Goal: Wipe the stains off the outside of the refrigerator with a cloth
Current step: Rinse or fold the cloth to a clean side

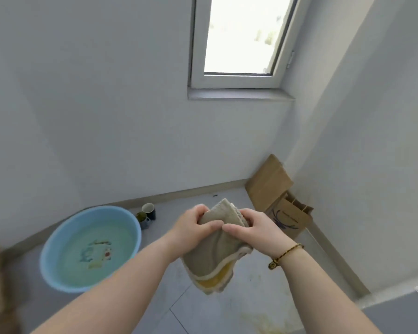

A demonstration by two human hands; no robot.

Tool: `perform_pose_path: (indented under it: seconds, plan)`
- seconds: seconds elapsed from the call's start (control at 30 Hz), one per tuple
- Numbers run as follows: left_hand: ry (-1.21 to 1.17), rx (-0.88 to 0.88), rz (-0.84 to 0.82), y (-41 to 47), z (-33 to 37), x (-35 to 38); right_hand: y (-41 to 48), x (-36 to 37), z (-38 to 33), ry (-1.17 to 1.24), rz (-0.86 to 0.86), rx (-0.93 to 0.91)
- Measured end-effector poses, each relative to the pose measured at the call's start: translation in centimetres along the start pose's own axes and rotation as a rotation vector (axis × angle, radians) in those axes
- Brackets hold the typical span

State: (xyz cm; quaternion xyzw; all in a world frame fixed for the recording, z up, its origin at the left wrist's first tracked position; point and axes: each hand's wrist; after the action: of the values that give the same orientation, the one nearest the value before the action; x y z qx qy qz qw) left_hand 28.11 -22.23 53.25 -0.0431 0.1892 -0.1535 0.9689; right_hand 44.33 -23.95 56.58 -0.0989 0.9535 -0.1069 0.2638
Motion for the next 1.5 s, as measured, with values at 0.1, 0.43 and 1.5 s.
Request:
perform_pose_path:
  seconds: [0.1, 0.43, 1.5]
  plan:
    - [-0.061, -0.067, 0.014, 0.6, -2.2, -5.5, 4.1, 4.2, -3.1, -0.003, -0.024, -0.118]
    - [-0.823, -0.331, 0.08, 2.3, -13.2, -16.6, 17.1, 13.9, -7.1, 0.591, -0.212, 0.086]
    - [-0.135, -1.007, 0.905, 17.9, -69.1, -18.6, 50.1, 60.7, 25.1, -0.215, -0.328, 0.161]
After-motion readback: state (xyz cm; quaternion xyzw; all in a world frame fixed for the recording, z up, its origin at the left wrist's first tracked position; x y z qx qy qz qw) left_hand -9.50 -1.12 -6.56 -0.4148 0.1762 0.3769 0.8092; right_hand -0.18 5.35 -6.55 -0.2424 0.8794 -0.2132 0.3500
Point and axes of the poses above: each hand's wrist, its own y-axis towards the middle knuckle, its own x-axis out of the palm, z = x × y, and after that the axes turned 4 degrees about y, right-handed
